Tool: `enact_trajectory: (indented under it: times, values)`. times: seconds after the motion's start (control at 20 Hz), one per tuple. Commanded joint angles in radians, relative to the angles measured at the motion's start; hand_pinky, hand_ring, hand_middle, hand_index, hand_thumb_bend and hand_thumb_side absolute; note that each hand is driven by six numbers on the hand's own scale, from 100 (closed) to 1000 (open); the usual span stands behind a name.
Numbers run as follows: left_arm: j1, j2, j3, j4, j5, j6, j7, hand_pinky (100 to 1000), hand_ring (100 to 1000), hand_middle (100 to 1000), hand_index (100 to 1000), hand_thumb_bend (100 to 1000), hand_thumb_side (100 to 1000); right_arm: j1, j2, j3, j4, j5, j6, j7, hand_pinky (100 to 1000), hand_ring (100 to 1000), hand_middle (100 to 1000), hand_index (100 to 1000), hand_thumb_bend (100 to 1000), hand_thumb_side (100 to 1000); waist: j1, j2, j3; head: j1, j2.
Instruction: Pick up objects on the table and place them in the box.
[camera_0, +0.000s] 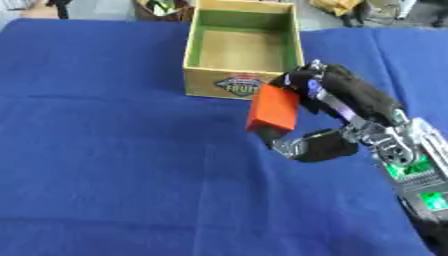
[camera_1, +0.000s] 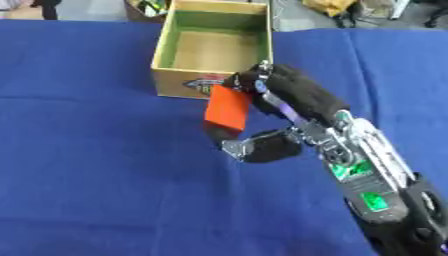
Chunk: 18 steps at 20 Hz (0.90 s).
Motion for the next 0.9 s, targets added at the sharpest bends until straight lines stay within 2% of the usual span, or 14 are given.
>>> enact_trajectory:
  times: [0.05,0.25,0.45,0.5,0.55,0.6,0.7,0.75,0.8,0.9]
  values:
    - [0.000,0.017,0.006,-0.019,-0.007,-0.002,0.005,244,314,413,748,100,1000,-0.030,-0.080,-0.040,-0.031,-0.085,-0.007,-0.049,458,600,192,128,100,152,0.004,-0.021,0.000,0.000,-0.020]
    - [0.002,0.018,0.003,-0.019,-0.008,-0.005,0.003,243,313,412,747,100,1000,-0.064,-0.162,-0.069,-0.032,-0.159,0.000,-0.105,454,596,189,128,100,157,0.004,-0.020,0.009,-0.015,-0.027]
    - [0.002,0.019,0.003,-0.019,-0.005,-0.009,0.002,243,312,411,747,100,1000,-0.082,-0.257,-0.096,-0.027,-0.226,0.061,-0.096,456,599,182,125,100,143,-0.003,-0.014,0.032,-0.032,-0.033]
    - [0.001,0.019,0.002,-0.019,-0.006,-0.010,0.000,243,311,411,747,100,1000,-0.088,-0.277,-0.102,-0.018,-0.243,0.075,-0.089,456,599,177,124,100,100,-0.006,-0.012,0.038,-0.037,-0.035]
    - [-0.001,0.019,0.001,-0.019,-0.006,-0.011,-0.002,242,311,411,748,100,1000,-0.094,-0.294,-0.108,-0.005,-0.259,0.085,-0.083,455,599,177,124,100,138,-0.008,-0.008,0.044,-0.041,-0.038]
    - [-0.004,0.019,0.000,-0.019,-0.006,-0.012,-0.004,242,311,411,747,100,1000,-0.102,-0.312,-0.113,0.013,-0.276,0.089,-0.080,455,599,176,124,100,137,-0.010,-0.003,0.051,-0.045,-0.040]
    - [-0.010,0.019,-0.003,-0.019,-0.005,-0.014,-0.008,242,310,411,748,100,1000,-0.120,-0.345,-0.122,0.053,-0.306,0.086,-0.077,455,599,172,123,100,133,-0.016,0.008,0.064,-0.053,-0.047]
    - [-0.014,0.020,-0.004,-0.019,-0.005,-0.015,-0.010,241,309,411,747,100,1000,-0.130,-0.360,-0.125,0.074,-0.318,0.080,-0.077,457,600,168,122,100,100,-0.019,0.013,0.071,-0.058,-0.051]
    - [-0.018,0.020,-0.005,-0.019,-0.004,-0.016,-0.013,241,309,410,747,100,1000,-0.139,-0.373,-0.126,0.096,-0.328,0.071,-0.076,457,600,168,122,100,129,-0.022,0.018,0.077,-0.063,-0.055]
    - [-0.024,0.020,-0.007,-0.019,-0.004,-0.017,-0.017,240,309,410,748,100,1000,-0.157,-0.393,-0.128,0.138,-0.338,0.054,-0.080,456,598,166,122,100,129,-0.029,0.028,0.089,-0.076,-0.064]
